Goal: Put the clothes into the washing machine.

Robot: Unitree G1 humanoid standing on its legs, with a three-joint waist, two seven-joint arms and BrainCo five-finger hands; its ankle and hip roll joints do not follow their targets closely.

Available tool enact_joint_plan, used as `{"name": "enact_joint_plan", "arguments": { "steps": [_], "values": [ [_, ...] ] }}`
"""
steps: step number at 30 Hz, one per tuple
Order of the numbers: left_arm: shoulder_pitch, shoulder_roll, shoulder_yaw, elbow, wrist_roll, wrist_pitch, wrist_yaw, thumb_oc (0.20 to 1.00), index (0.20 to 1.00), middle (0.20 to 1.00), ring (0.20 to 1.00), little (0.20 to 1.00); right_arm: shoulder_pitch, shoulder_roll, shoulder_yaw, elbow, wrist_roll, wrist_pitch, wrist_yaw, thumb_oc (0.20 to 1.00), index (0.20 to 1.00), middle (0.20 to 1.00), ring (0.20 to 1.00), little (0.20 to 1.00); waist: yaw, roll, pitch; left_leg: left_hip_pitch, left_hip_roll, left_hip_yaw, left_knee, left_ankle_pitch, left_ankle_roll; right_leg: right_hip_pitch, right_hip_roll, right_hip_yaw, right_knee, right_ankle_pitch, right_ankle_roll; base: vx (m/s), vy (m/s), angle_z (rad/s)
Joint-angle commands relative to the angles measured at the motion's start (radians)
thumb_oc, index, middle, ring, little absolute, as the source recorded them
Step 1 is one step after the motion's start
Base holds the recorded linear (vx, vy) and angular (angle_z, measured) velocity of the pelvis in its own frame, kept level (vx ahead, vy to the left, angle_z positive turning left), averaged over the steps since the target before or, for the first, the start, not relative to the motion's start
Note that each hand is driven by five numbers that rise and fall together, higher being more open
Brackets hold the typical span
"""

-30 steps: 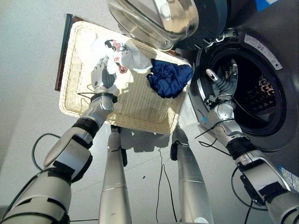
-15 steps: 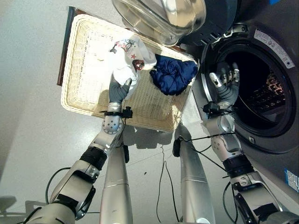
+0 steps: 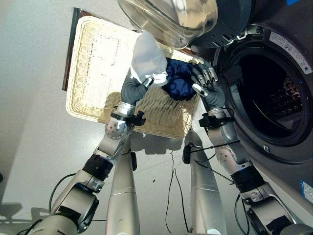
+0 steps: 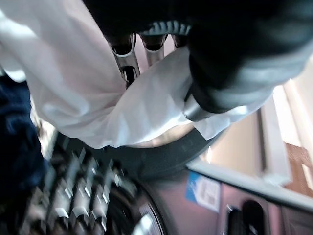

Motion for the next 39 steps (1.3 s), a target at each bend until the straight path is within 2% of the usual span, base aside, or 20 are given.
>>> {"name": "enact_joint_plan", "arguments": {
  "steps": [1,7,12,13,14,15,16,17,20,21,22,23,24,27,28,33,35,39],
  "values": [
    [-0.033,0.000,-0.001,-0.139,-0.028,-0.020,-0.109,0.200,0.200,0.200,0.200,0.200,0.002,-0.039,-0.017,-0.105,0.035,-0.013,0.035,1.000,1.000,1.000,1.000,1.000,-0.018,0.031,0.006,-0.026,-0.097,0.003,0.020,0.021,0.100,0.053,0.052,-0.090,-0.119,0.127,0.012,0.00,0.000,0.00],
    [-0.042,0.018,-0.012,-0.185,-0.077,-0.009,-0.165,0.200,0.200,0.200,0.200,0.200,-0.013,-0.055,-0.009,-0.108,0.037,-0.010,0.030,1.000,1.000,1.000,1.000,1.000,-0.013,0.037,0.006,-0.024,-0.100,0.001,0.021,0.023,0.101,0.054,0.052,-0.088,-0.115,0.124,0.009,0.00,0.000,0.00],
    [-0.042,0.019,-0.012,-0.187,-0.086,-0.010,-0.173,0.200,0.200,0.200,0.200,0.200,-0.013,-0.055,-0.009,-0.109,0.035,-0.010,0.030,1.000,1.000,1.000,1.000,1.000,-0.013,0.038,0.006,-0.025,-0.099,0.002,0.022,0.023,0.101,0.054,0.052,-0.088,-0.114,0.124,0.009,0.00,0.000,0.00],
    [-0.038,0.018,-0.013,-0.214,-0.115,0.002,-0.218,0.200,0.200,0.200,0.200,0.200,-0.010,-0.057,-0.011,-0.111,0.024,-0.007,0.023,1.000,1.000,1.000,1.000,1.000,-0.012,0.038,0.006,-0.024,-0.101,-0.001,0.024,0.022,0.102,0.055,0.051,-0.088,-0.113,0.124,0.008,0.00,0.000,0.00],
    [-0.038,0.018,-0.013,-0.214,-0.115,0.002,-0.218,0.200,0.200,0.200,0.200,0.200,-0.010,-0.057,-0.011,-0.111,0.024,-0.007,0.023,1.000,1.000,1.000,1.000,1.000,-0.012,0.038,0.006,-0.024,-0.101,-0.001,0.024,0.022,0.102,0.055,0.051,-0.088,-0.113,0.124,0.008,0.00,0.000,0.00],
    [-0.033,0.012,-0.013,-0.236,-0.148,0.019,-0.289,0.200,0.200,0.200,0.200,0.200,-0.011,-0.062,-0.016,-0.112,-0.029,-0.011,-0.012,1.000,1.000,1.000,1.000,1.000,-0.012,0.039,0.006,-0.025,-0.103,-0.001,0.026,0.022,0.102,0.054,0.052,-0.088,-0.113,0.125,0.006,0.00,-0.001,0.03],
    [-0.033,0.013,-0.016,-0.251,-0.186,0.034,-0.354,0.200,0.200,0.200,0.200,0.200,-0.022,-0.078,-0.024,-0.095,-0.254,-0.039,-0.147,1.000,1.000,1.000,1.000,1.000,-0.012,0.040,0.006,-0.026,-0.102,-0.001,0.030,0.020,0.103,0.053,0.053,-0.085,-0.110,0.126,0.006,0.00,0.000,0.05],
    [-0.035,0.010,-0.017,-0.262,-0.202,0.044,-0.386,0.200,0.200,0.200,0.200,0.200,-0.033,-0.091,-0.033,-0.085,-0.418,-0.033,-0.275,1.000,1.000,1.000,1.000,1.000,-0.012,0.043,0.006,-0.028,-0.103,-0.001,0.034,0.019,0.104,0.050,0.053,-0.083,-0.106,0.125,0.006,0.01,0.004,0.03],
    [-0.038,0.001,-0.012,-0.280,-0.247,0.078,-0.451,0.200,0.200,0.200,0.200,0.200,-0.051,-0.109,-0.055,-0.068,-0.513,-0.017,-0.389,1.000,1.000,1.000,1.000,1.000,-0.011,0.051,0.006,-0.027,-0.103,0.002,0.039,0.016,0.106,0.050,0.053,-0.080,-0.101,0.123,0.004,0.00,0.000,0.00],
    [-0.048,-0.010,-0.011,-0.277,-0.284,0.098,-0.508,0.200,0.200,0.200,0.200,0.200,-0.076,-0.119,-0.068,-0.035,-0.627,-0.004,-0.468,1.000,1.000,1.000,1.000,1.000,-0.011,0.057,0.006,-0.030,-0.104,0.002,0.048,0.012,0.106,0.045,0.054,-0.076,-0.095,0.122,0.005,0.00,0.000,0.00],
    [-0.052,-0.014,-0.012,-0.278,-0.294,0.106,-0.520,0.200,0.200,0.200,0.200,0.200,-0.088,-0.124,-0.070,-0.024,-0.651,0.001,-0.484,1.000,1.000,1.000,1.000,1.000,-0.010,0.059,0.006,-0.029,-0.105,0.002,0.048,0.011,0.107,0.046,0.054,-0.075,-0.094,0.122,0.005,0.01,0.034,0.03],
    [-0.065,-0.031,-0.014,-0.285,-0.314,0.128,-0.551,0.200,0.200,0.200,0.200,0.200,-0.128,-0.139,-0.068,0.005,-0.784,0.033,-0.555,1.000,1.000,1.000,1.000,1.000,-0.007,0.068,0.006,-0.030,-0.108,0.001,0.053,0.010,0.108,0.044,0.054,-0.074,-0.092,0.121,0.004,0.00,0.032,0.03],
    [-0.071,-0.038,-0.014,-0.284,-0.329,0.135,-0.570,0.200,0.200,0.200,0.200,0.200,-0.148,-0.150,-0.060,0.018,-0.843,0.058,-0.582,1.000,1.000,1.000,1.000,1.000,-0.005,0.072,0.006,-0.033,-0.109,0.000,0.056,0.010,0.108,0.043,0.052,-0.073,-0.090,0.120,0.004,0.00,0.035,0.03],
    [-0.082,-0.055,-0.016,-0.295,-0.362,0.161,-0.603,0.200,0.200,0.200,0.200,0.200,-0.198,-0.177,-0.048,0.050,-0.892,0.097,-0.616,1.000,1.000,1.000,1.000,1.000,0.000,0.082,0.006,-0.035,-0.112,-0.002,0.064,0.008,0.107,0.040,0.051,-0.071,-0.085,0.118,0.004,0.00,0.000,0.00],
    [-0.088,-0.065,-0.016,-0.294,-0.391,0.175,-0.642,0.200,0.200,0.200,0.200,0.200,-0.230,-0.196,-0.035,0.085,-0.927,0.116,-0.632,1.000,1.000,1.000,1.000,1.000,0.005,0.087,0.006,-0.034,-0.113,-0.003,0.068,0.006,0.106,0.042,0.048,-0.072,-0.082,0.116,0.003,0.00,0.000,0.00],
    [-0.105,-0.071,-0.023,-0.309,-0.424,0.185,-0.701,0.200,0.200,0.200,0.200,0.200,-0.300,-0.232,0.008,0.156,-0.984,0.150,-0.643,1.000,1.000,1.000,1.000,1.000,0.015,0.093,0.006,-0.033,-0.117,-0.005,0.074,0.005,0.105,0.047,0.047,-0.078,-0.082,0.112,0.000,0.00,-0.001,0.01],
    [-0.110,-0.073,-0.027,-0.315,-0.424,0.188,-0.710,0.200,0.200,0.200,0.200,0.200,-0.316,-0.238,0.027,0.178,-0.977,0.151,-0.643,1.000,1.000,1.000,1.000,1.000,0.018,0.094,0.006,-0.035,-0.119,-0.007,0.077,0.004,0.105,0.047,0.046,-0.080,-0.081,0.112,-0.001,0.00,-0.009,0.04],
    [-0.119,-0.074,-0.026,-0.343,-0.426,0.198,-0.717,0.200,0.200,0.200,0.200,0.200,-0.339,-0.247,0.059,0.203,-0.964,0.128,-0.574,1.000,1.000,1.000,1.000,1.000,0.025,0.094,0.006,-0.040,-0.121,-0.009,0.080,0.006,0.104,0.045,0.046,-0.086,-0.078,0.108,-0.003,0.00,0.000,0.00]
  ]
}}
